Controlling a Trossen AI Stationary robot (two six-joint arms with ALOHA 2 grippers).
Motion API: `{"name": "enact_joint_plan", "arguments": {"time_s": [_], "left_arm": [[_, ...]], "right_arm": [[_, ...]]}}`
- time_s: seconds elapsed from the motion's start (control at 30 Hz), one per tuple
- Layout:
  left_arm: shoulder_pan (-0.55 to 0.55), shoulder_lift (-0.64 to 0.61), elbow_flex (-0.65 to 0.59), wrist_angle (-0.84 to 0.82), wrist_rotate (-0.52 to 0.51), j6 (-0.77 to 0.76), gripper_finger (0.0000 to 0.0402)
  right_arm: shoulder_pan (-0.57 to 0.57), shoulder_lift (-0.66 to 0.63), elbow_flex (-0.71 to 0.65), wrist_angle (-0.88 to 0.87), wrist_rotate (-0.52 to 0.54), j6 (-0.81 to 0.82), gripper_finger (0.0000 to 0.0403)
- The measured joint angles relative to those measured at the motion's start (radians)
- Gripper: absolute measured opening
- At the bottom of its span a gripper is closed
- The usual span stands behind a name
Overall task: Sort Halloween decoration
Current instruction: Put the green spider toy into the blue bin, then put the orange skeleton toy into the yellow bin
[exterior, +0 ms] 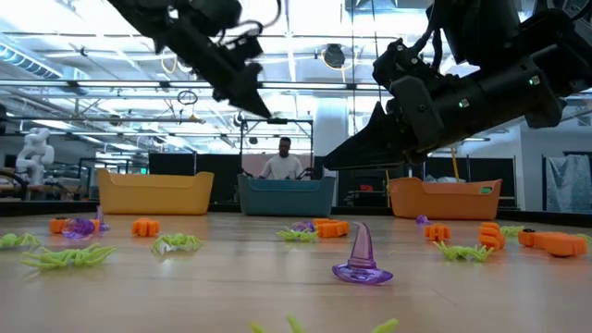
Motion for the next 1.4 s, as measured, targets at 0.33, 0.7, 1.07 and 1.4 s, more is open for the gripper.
{"name": "enact_joint_plan", "arguments": {"time_s": [0.33,0.7,1.07,1.4], "left_arm": [[0.042,0.223,0.105,-0.058,0.001,-0.008,0.0000],[0.099,0.309,0.149,-0.079,-0.016,-0.067,0.0000],[0.125,0.309,0.149,-0.127,-0.007,-0.137,0.0080],[0.069,0.192,0.149,-0.181,-0.007,-0.137,0.0129]], "right_arm": [[0.026,0.000,0.000,-0.005,-0.001,0.002,0.0137],[0.027,0.000,0.000,-0.006,0.000,0.005,0.0137],[0.027,0.000,0.000,-0.006,0.000,0.005,0.0137],[0.029,0.000,0.000,-0.011,0.000,0.029,0.0137]]}}
